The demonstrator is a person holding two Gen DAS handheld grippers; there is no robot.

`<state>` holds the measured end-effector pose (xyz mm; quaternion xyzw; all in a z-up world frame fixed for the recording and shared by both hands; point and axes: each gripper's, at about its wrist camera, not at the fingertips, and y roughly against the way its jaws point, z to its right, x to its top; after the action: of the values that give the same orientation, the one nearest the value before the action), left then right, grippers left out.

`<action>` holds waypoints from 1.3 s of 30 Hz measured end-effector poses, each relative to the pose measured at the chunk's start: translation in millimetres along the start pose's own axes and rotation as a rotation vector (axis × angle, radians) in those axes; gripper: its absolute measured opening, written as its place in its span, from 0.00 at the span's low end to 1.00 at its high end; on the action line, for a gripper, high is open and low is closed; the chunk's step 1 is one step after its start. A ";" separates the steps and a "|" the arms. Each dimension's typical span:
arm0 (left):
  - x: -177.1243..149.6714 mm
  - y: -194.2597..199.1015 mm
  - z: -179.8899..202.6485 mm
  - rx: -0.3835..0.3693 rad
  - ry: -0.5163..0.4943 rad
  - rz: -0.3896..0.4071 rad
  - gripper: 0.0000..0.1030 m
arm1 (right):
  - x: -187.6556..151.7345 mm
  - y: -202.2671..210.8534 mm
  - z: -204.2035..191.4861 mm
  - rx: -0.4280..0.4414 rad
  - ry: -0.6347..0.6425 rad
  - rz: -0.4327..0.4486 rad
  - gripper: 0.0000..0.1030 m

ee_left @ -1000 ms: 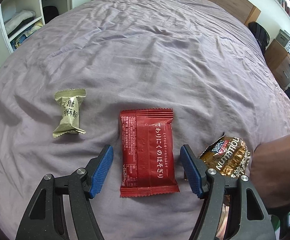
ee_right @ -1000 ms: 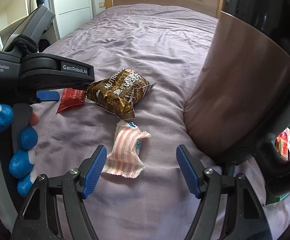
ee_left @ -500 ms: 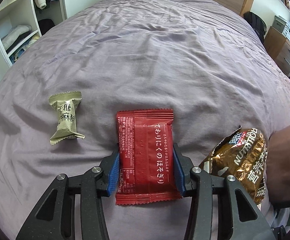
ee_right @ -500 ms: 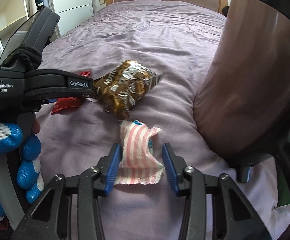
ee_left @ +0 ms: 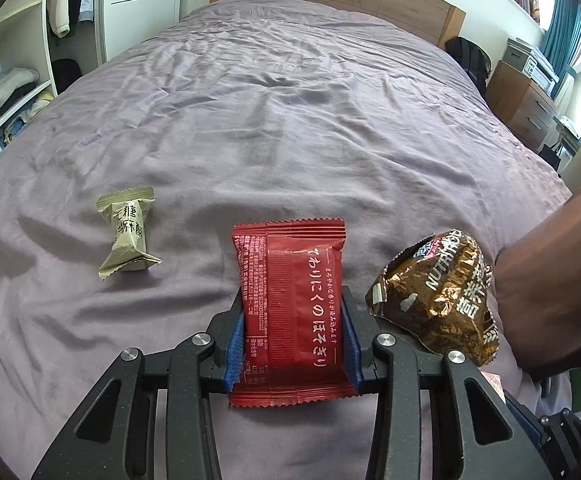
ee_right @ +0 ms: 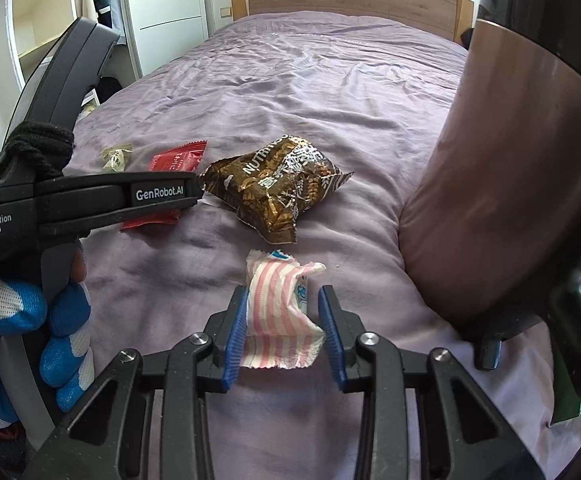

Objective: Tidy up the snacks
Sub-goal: 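Carry the red packet and pink-striped wrapper over the green tray with both tools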

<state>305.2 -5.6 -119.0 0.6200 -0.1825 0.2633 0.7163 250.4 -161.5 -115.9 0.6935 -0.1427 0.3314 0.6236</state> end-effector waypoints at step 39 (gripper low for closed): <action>-144.0 153.0 108.4 -0.025 -0.321 -0.081 0.35 | -79.5 156.7 60.7 -0.146 0.053 -0.024 1.00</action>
<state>105.5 -119.8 -64.7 0.6518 -0.2729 0.1294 0.6956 112.9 -265.3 -46.0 0.6388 -0.1415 0.3310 0.6799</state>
